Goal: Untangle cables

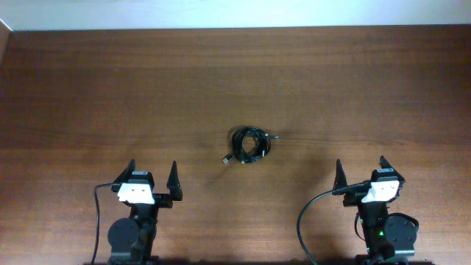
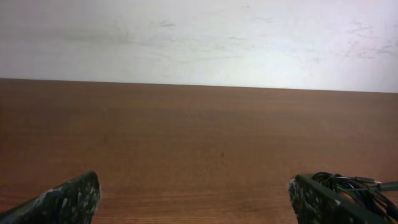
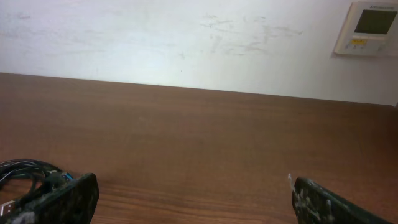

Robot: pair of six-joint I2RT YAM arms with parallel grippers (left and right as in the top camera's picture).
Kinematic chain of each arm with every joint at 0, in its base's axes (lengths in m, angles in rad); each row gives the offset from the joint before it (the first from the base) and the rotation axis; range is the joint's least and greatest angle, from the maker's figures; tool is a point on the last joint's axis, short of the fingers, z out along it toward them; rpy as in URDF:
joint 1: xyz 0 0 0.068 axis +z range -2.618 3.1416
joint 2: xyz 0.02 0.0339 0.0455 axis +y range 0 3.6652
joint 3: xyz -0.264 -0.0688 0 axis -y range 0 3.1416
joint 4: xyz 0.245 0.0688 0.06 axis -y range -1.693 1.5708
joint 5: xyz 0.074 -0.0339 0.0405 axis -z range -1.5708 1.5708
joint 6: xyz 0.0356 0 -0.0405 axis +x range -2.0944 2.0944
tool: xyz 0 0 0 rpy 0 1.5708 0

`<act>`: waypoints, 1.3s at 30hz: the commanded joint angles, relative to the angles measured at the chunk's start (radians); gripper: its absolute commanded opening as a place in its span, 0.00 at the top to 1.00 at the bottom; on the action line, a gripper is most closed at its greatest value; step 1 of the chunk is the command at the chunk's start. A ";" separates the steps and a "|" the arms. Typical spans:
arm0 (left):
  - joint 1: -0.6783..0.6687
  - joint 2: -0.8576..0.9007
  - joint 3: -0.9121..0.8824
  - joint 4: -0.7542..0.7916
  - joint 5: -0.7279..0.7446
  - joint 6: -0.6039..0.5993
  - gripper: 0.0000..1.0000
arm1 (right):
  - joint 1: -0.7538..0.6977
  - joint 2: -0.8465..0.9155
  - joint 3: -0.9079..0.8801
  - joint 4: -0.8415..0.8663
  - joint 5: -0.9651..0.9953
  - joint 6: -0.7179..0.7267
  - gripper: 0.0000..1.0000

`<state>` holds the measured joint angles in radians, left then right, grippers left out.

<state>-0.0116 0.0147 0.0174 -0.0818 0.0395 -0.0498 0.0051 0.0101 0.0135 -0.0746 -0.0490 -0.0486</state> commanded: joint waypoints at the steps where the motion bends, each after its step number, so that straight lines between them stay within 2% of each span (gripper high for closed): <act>1: 0.005 -0.009 -0.009 0.000 -0.014 -0.002 0.01 | -0.006 -0.007 -0.008 -0.003 0.011 0.003 0.02; 25: 0.005 -0.009 -0.009 0.000 -0.014 -0.002 0.01 | -0.006 -0.007 -0.008 0.005 0.006 0.004 0.02; 26: 0.005 -0.009 -0.009 0.000 -0.014 -0.002 0.01 | -0.005 -0.007 -0.008 0.034 -0.058 0.050 0.02; 27: 0.005 -0.009 -0.009 0.000 -0.014 -0.002 0.01 | -0.005 -0.007 -0.008 0.054 -0.205 0.169 0.02; 29: 0.005 -0.009 -0.009 0.000 -0.014 -0.002 0.01 | -0.005 -0.007 -0.008 0.058 -0.598 0.444 0.02; 31: 0.005 -0.009 -0.009 0.000 -0.014 -0.002 0.01 | -0.006 -0.007 -0.008 0.088 -0.736 0.577 0.02; 32: 0.005 -0.009 -0.009 0.000 -0.014 -0.002 0.01 | -0.006 -0.007 -0.008 0.155 -0.779 0.591 0.02; 35: 0.005 -0.009 -0.009 0.000 -0.014 -0.002 0.01 | -0.006 -0.007 0.021 0.589 -0.854 0.592 0.02; 37: 0.005 -0.009 -0.009 0.000 -0.014 -0.002 0.01 | -0.019 -0.004 0.110 0.604 -0.790 0.555 0.02; 39: 0.005 -0.009 -0.009 0.000 -0.014 -0.002 0.01 | -0.067 0.023 0.285 0.463 -0.781 0.406 0.02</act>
<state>-0.0116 0.0139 0.0166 -0.0818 0.0326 -0.0498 -0.0124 0.0128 0.1272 0.4904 -0.8257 0.4835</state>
